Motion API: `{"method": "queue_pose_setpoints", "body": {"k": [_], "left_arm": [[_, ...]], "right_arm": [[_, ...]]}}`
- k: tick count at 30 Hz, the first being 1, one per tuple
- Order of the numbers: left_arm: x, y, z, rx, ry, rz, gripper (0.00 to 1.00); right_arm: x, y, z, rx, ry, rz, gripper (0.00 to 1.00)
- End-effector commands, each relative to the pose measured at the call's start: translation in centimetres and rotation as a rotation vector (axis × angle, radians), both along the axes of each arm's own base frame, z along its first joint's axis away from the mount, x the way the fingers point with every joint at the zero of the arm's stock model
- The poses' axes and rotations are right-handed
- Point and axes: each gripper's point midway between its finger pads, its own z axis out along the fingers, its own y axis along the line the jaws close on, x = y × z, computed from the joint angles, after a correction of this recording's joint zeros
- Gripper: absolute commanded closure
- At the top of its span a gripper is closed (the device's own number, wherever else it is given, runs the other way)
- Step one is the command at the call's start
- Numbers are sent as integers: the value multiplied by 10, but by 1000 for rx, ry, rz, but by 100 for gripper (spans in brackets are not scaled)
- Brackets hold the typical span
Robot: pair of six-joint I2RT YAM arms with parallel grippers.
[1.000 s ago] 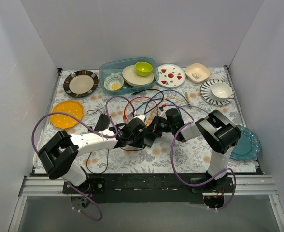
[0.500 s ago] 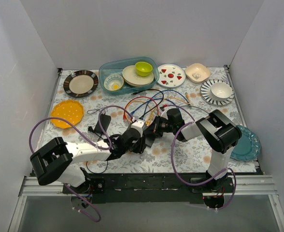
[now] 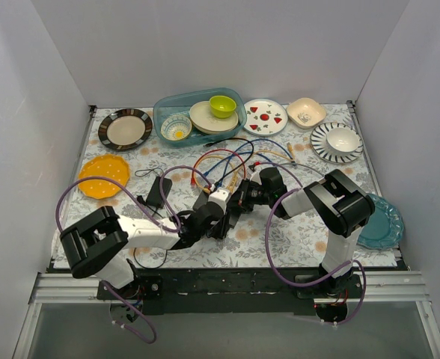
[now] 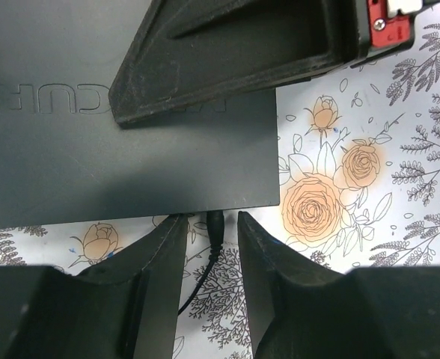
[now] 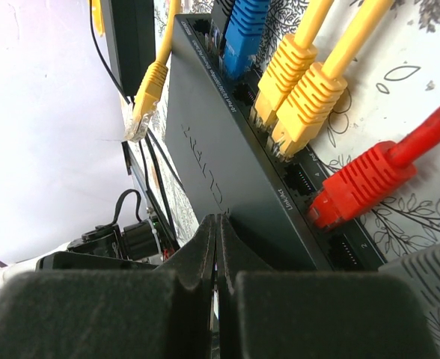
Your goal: Pull the plug from the switch port
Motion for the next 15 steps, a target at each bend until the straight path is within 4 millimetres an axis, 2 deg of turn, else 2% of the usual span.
{"method": "queue_pose_setpoints", "body": {"k": [1, 4, 8, 11, 15], "left_arm": [[14, 0, 6, 4, -53, 47, 68], [18, 0, 6, 10, -63, 67, 69], [20, -3, 3, 11, -54, 79, 81], [19, -2, 3, 6, -47, 90, 86], [17, 1, 2, 4, -40, 95, 100]], "right_arm": [[-22, -30, -60, -193, 118, -12, 99], [-23, -32, -61, -198, 124, -13, 99], [-25, -34, -63, -203, 128, -13, 99], [-29, -37, -65, -207, 131, -11, 99], [-29, -38, -63, -203, 121, -11, 99]]}}
